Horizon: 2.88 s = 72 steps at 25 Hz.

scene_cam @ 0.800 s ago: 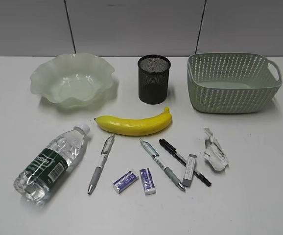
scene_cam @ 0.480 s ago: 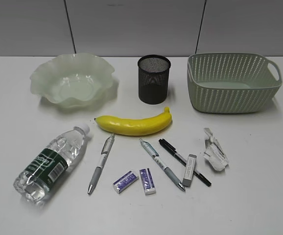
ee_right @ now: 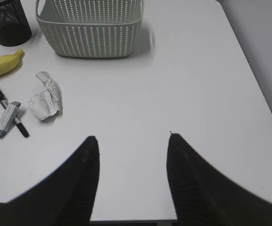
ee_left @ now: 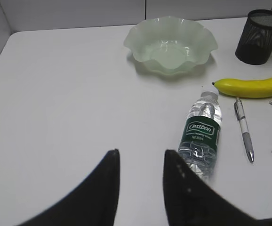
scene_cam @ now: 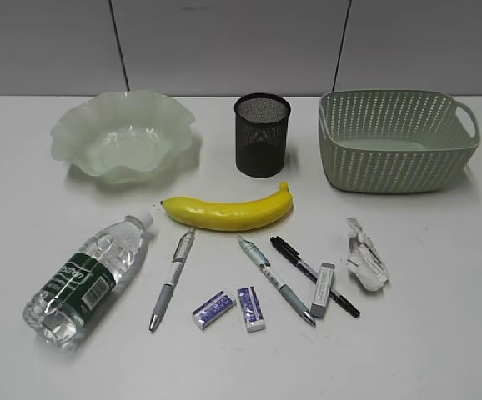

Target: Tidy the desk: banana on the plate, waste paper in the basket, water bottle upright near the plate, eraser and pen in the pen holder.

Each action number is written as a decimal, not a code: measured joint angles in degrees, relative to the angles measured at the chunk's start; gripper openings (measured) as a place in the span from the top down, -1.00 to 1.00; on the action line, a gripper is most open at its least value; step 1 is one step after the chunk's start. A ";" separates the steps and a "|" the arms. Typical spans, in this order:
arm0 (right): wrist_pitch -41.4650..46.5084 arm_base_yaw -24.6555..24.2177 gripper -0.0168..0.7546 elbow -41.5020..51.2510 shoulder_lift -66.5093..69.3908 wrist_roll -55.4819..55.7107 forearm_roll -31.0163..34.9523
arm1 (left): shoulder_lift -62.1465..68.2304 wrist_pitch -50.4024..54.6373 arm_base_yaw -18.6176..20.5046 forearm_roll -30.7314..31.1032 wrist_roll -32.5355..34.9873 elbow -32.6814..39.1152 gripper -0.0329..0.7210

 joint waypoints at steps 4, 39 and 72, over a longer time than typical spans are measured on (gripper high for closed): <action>0.00 0.00 -0.03 0.00 0.00 0.00 0.00 | 0.00 0.00 0.00 0.00 0.00 0.00 0.28; 0.00 0.00 -0.03 0.00 0.00 0.05 0.00 | 78.05 -29.80 -13.27 -25.11 28.37 -27.07 0.04; 0.00 0.00 -0.03 0.00 0.00 0.00 0.00 | 132.39 -8.56 -32.01 -5.08 42.39 -69.55 -0.30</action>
